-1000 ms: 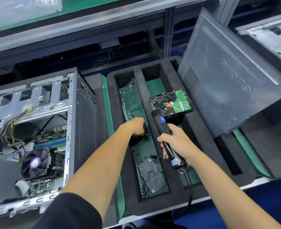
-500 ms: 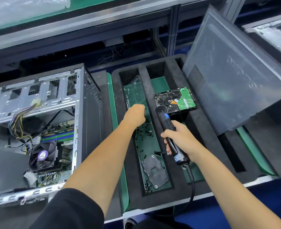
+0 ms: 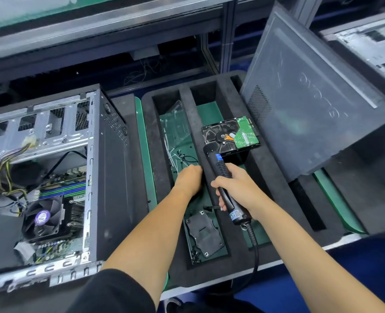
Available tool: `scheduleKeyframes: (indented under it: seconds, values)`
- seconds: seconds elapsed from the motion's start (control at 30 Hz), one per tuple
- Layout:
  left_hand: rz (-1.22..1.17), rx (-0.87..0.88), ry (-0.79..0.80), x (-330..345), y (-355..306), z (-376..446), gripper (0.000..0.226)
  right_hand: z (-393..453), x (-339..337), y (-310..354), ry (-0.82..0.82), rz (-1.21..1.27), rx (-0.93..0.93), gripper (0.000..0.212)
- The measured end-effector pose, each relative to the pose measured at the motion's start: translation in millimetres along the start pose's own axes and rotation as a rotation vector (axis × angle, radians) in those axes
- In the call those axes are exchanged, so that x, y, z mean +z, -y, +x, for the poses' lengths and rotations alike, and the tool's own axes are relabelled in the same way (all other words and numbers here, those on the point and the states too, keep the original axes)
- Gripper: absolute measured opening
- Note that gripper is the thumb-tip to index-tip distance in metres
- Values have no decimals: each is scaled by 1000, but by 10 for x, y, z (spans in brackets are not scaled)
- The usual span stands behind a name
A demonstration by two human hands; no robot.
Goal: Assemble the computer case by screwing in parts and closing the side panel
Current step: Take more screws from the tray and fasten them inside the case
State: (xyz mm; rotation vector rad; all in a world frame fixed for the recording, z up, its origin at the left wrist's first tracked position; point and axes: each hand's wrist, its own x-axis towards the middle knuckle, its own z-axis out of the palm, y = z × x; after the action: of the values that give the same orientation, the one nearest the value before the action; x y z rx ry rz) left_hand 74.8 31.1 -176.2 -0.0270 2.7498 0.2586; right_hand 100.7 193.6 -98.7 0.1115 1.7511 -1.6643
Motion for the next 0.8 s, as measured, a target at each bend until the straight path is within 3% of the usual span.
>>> scheduleKeyframes:
  seconds: [0.27,0.53,0.7,0.8]
  values:
    - [-14,52,91,-36,47,24,16,29,14,36,7,4,-4,16]
    - [-94,-7,180,-223,46,18,20,92,50,56,32,-39,-8,20]
    - [-51,47,478,-288,-2,-113,17,209,136,67,60,-121,-1,22]
    - [-36,97,549,-255,-23,-229,10,277,162,60,66,-179,0,25]
